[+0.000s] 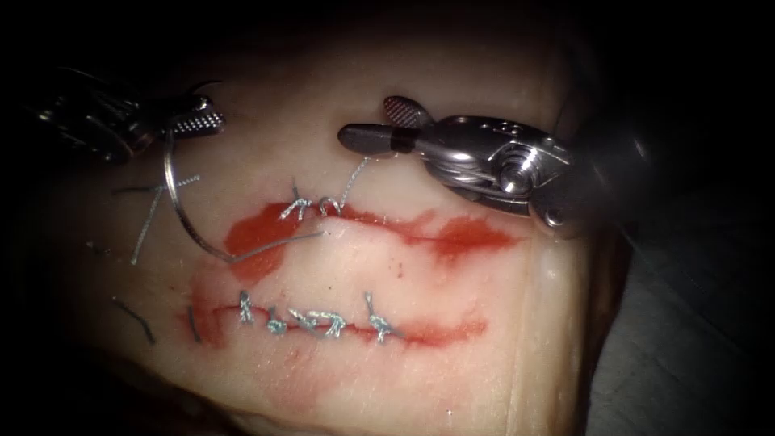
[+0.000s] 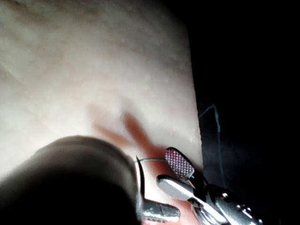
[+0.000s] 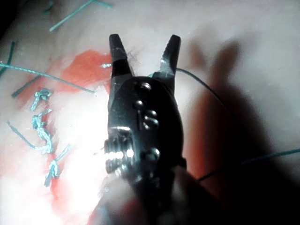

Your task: Wound Closure

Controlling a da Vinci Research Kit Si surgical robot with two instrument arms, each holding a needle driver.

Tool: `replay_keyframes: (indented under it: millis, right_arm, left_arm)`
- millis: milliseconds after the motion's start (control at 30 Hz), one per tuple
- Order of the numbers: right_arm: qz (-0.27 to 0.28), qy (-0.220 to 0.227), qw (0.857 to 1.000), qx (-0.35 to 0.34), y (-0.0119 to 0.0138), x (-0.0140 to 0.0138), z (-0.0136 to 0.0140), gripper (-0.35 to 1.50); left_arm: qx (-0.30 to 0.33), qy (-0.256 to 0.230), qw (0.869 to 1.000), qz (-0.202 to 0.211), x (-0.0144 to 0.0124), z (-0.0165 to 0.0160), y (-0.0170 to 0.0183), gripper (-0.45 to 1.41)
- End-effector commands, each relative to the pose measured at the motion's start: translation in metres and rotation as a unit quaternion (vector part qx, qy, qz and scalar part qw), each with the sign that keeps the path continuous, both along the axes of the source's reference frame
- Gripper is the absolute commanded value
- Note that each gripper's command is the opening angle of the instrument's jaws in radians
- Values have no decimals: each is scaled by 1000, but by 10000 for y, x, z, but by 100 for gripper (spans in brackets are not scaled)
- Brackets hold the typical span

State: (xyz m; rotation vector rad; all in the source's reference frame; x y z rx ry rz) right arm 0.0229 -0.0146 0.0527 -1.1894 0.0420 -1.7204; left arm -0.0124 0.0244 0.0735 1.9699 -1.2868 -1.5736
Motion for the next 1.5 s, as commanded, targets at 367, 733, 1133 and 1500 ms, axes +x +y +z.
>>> replay_keyframes:
  millis: [367,733,1133,1500]
  right_arm:
    - [-111,77,986,-102,2,39,13,-23]
    - [-364,91,919,-121,-31,62,57,-35]
    - [-482,184,856,-47,-83,79,37,-35]
    - [-570,193,791,113,-154,40,11,-35]
  left_arm:
    - [-261,44,953,-149,69,-62,46,-45]
    - [-499,108,816,-271,61,-102,45,-45]
    - [-677,150,676,-249,66,-76,54,-45]
    - [-657,320,651,-206,141,-28,81,-45]
